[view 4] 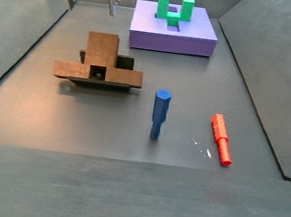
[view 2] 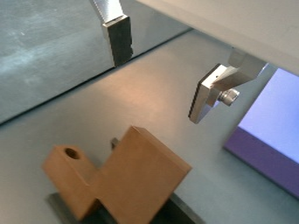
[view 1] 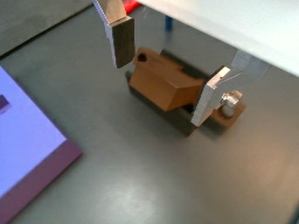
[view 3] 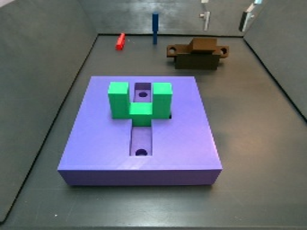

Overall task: Pick up the brown object. Move up. Place the brown object on the fixture. Regrasp the brown object. Move to above the board. Insert the brown object.
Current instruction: Regrasp the brown object.

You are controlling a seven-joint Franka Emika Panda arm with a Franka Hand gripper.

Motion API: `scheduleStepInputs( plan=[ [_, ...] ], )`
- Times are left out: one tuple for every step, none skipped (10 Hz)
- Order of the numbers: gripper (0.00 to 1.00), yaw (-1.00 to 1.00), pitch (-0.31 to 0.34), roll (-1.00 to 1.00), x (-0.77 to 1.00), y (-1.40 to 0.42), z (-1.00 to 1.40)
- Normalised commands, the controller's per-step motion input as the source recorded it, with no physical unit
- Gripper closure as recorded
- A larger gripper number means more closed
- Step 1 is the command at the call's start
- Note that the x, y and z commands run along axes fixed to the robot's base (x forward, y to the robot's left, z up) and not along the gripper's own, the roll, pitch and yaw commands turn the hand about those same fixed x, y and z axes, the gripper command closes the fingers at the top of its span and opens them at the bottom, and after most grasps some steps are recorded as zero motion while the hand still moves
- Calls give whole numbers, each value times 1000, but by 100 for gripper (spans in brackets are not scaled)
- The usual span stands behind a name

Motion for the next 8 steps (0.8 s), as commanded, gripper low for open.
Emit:
scheduleStepInputs(
  plan=[
    [0,0,11,1000,383,-123,0],
    [0,0,0,1000,409,0,0],
    [0,43,0,960,397,126,40],
    [0,111,0,909,309,329,0],
    [0,60,26,1000,46,423,-9],
    [0,60,34,1000,26,423,-17],
    [0,86,51,1000,0,406,-31],
    [0,206,117,1000,-109,326,-94]
  ],
)
